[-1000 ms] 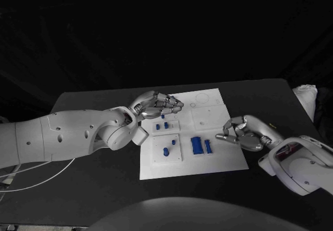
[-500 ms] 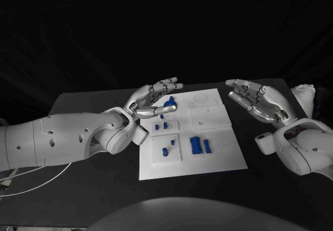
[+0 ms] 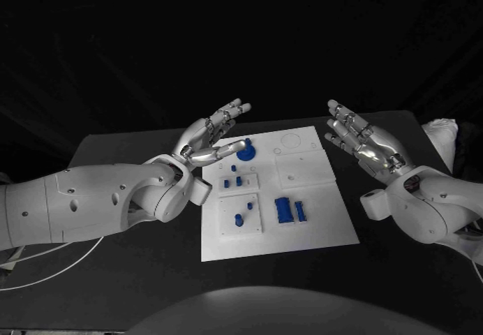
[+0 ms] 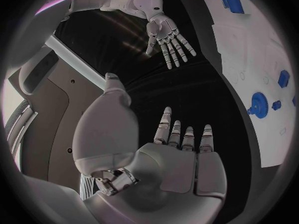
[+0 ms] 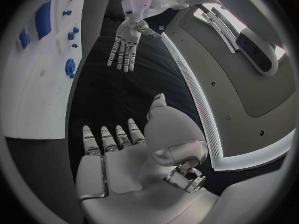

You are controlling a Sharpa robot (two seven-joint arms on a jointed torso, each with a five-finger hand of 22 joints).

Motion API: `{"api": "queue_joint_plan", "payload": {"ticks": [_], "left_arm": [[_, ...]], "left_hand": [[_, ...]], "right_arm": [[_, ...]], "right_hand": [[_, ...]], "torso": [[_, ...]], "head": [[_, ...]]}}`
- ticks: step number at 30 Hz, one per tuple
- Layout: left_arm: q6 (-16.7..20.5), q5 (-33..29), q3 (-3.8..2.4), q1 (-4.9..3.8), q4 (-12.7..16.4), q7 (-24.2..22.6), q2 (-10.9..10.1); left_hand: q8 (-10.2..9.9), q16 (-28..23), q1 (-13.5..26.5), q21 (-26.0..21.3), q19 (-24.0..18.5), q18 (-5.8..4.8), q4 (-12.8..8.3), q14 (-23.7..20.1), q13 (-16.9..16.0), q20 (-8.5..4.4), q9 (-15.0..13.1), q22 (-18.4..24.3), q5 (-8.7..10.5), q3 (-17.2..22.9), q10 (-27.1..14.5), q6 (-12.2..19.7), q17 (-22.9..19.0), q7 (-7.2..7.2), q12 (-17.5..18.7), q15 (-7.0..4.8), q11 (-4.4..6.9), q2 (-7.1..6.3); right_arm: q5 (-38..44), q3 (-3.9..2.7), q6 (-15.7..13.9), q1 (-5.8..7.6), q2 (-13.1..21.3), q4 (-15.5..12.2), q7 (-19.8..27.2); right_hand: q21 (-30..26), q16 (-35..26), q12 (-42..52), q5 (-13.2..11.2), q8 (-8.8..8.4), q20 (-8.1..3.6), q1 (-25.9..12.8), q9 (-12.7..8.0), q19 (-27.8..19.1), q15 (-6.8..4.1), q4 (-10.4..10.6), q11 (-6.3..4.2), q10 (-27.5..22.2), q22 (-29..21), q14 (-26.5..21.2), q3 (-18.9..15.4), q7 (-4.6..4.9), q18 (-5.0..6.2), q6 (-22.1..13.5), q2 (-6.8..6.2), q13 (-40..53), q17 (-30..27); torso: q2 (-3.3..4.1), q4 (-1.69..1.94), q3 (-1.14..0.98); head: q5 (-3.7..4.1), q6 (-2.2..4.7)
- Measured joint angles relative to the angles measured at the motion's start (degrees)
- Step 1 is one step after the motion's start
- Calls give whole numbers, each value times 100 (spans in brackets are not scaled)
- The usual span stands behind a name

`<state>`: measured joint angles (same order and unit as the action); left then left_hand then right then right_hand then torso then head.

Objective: Assemble the parts on the task board

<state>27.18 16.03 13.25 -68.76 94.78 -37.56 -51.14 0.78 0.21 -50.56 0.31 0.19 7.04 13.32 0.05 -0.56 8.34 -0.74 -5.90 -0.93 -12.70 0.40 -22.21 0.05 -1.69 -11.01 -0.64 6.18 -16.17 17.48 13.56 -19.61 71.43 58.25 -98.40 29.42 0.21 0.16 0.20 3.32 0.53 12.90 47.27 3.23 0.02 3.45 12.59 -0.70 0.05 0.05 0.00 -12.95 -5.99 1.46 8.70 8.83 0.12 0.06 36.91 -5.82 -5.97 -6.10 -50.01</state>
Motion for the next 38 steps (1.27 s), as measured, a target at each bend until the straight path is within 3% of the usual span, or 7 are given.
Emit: {"api": "queue_joint_plan", "payload": {"ticks": [3,4,7,15,19,28,38], "left_arm": [[9,-9,-56,35,-17,21,10],[20,-19,-99,57,-31,28,25],[96,-93,-295,167,-89,69,114],[729,-698,-1055,662,-359,343,490],[1104,-1059,-1260,814,-452,510,595],[1505,-1445,-1317,862,-491,712,631],[1625,-1564,-1318,863,-491,781,632]], "left_hand": [[-60,0,2266,-11,-18,-535,-572,-2,43,-392,56,514,78,572,-36,976,0,156,483,36,-536,706],[-60,0,2755,-11,-19,-630,-700,-2,45,-672,61,556,78,700,-40,1194,0,164,592,36,-583,865],[-61,0,3764,-11,-18,-666,-1240,-2,48,-817,66,580,78,1217,-39,1640,0,168,1063,36,-588,1392],[-61,0,5007,-11,-18,-665,-1312,-2,51,-817,69,585,78,1264,-39,2192,1,166,1083,36,-588,1623],[-61,0,5014,-11,-18,-665,-1312,-2,51,-817,69,584,78,1265,-39,2192,1,166,1083,36,-587,1617],[-61,0,5014,-10,-19,-665,-1312,-2,50,-816,68,584,78,1264,-39,2192,2,166,1083,36,-587,1617],[-61,0,5013,-10,-19,-665,-1312,-2,49,-816,66,583,78,1264,-39,2191,3,166,1083,36,-587,1617]], "right_arm": [[-11,-44,-29,-27,-17,20,-13],[-21,-71,-46,-47,-39,38,-15],[-81,-199,-138,-146,-164,106,-21],[-575,-859,-848,-677,-816,490,-25],[-951,-1136,-1363,-923,-1118,669,-24],[-1519,-1353,-2137,-1120,-1354,837,-20],[-1709,-1354,-2376,-1123,-1352,845,-18]], "right_hand": [[0,0,0,-303,-33,-568,-2109,-295,-3,-318,-563,41,-4,0,-1,563,527,-112,-443,-422,-5,-1],[0,0,0,-312,-33,-697,-2576,-306,-3,-317,-690,41,-4,0,0,690,572,-112,-710,-724,-6,-1],[0,0,0,-313,-33,-1229,-3520,-314,-5,-317,-1220,41,-4,0,0,1220,597,-112,-850,-866,-7,-1],[1,0,0,-313,-33,-1261,-4679,-318,-3,-317,-1266,40,-4,2,0,1267,598,-112,-850,-875,-6,0],[1,0,0,-313,-33,-1261,-4696,-317,-3,-317,-1266,40,-4,3,0,1267,598,-112,-850,-886,-5,0],[1,0,0,-312,-33,-1260,-4695,-317,-4,-317,-1266,40,-4,5,0,1266,598,-111,-850,-885,-4,2],[1,0,0,-312,-33,-1260,-4695,-315,-4,-316,-1266,40,-4,0,0,1266,598,-111,-850,-885,-3,4]], "torso": [[-2,3,3],[-7,8,6],[-27,31,29],[-174,178,183],[-290,294,303],[-499,506,520],[-565,576,590]], "head": [[6,11],[13,30],[43,107],[225,576],[357,913],[562,1446],[609,1561]]}}
